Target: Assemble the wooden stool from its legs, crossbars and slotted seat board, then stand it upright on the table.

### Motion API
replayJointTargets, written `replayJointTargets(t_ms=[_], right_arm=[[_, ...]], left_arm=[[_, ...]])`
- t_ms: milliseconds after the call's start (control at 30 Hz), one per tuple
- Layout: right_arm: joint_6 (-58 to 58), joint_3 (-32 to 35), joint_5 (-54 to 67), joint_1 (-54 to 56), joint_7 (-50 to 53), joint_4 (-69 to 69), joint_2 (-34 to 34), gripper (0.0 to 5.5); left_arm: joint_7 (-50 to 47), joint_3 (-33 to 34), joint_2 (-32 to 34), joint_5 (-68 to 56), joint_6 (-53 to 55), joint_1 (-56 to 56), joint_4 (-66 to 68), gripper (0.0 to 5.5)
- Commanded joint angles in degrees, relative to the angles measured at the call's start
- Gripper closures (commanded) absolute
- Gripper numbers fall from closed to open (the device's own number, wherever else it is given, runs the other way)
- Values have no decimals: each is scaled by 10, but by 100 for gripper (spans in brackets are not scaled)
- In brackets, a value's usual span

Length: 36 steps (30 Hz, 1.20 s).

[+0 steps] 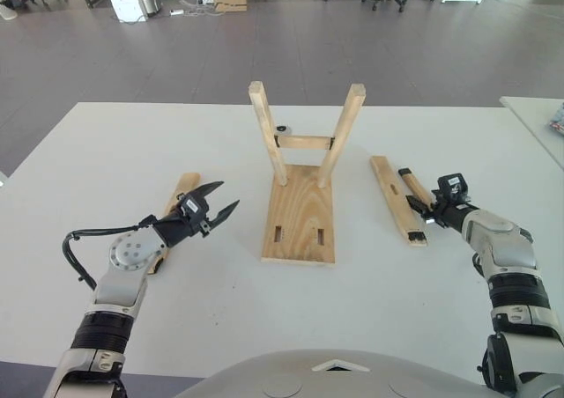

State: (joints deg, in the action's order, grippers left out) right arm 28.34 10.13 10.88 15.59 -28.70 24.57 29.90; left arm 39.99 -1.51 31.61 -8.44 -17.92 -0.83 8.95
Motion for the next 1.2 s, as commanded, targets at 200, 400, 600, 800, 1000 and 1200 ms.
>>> replayJointTargets(t_ms=[200,400,600,800,1000,1200], right_arm=[[71,-50,-3,-62,-41,0,-4,345],[91,-47,15,-81,-32,-28,-11,419],[30,60,53,-35,72,-112,-41,419],[-135,20,40,32,116,-398,-87,419],[-151,-53,83,83,59,-524,-88,419],[-211,-134,30,90,-6,-524,-68,419]], left_arm=[[46,-28,2,-40,125,31,-93,269],[78,-27,13,-102,250,68,-186,269],[-61,98,-55,-230,363,7,-258,269],[-136,94,-94,-393,487,-195,-353,269],[-247,115,-140,-546,576,-316,-327,269],[-345,110,-218,-609,571,-374,-305,269]])
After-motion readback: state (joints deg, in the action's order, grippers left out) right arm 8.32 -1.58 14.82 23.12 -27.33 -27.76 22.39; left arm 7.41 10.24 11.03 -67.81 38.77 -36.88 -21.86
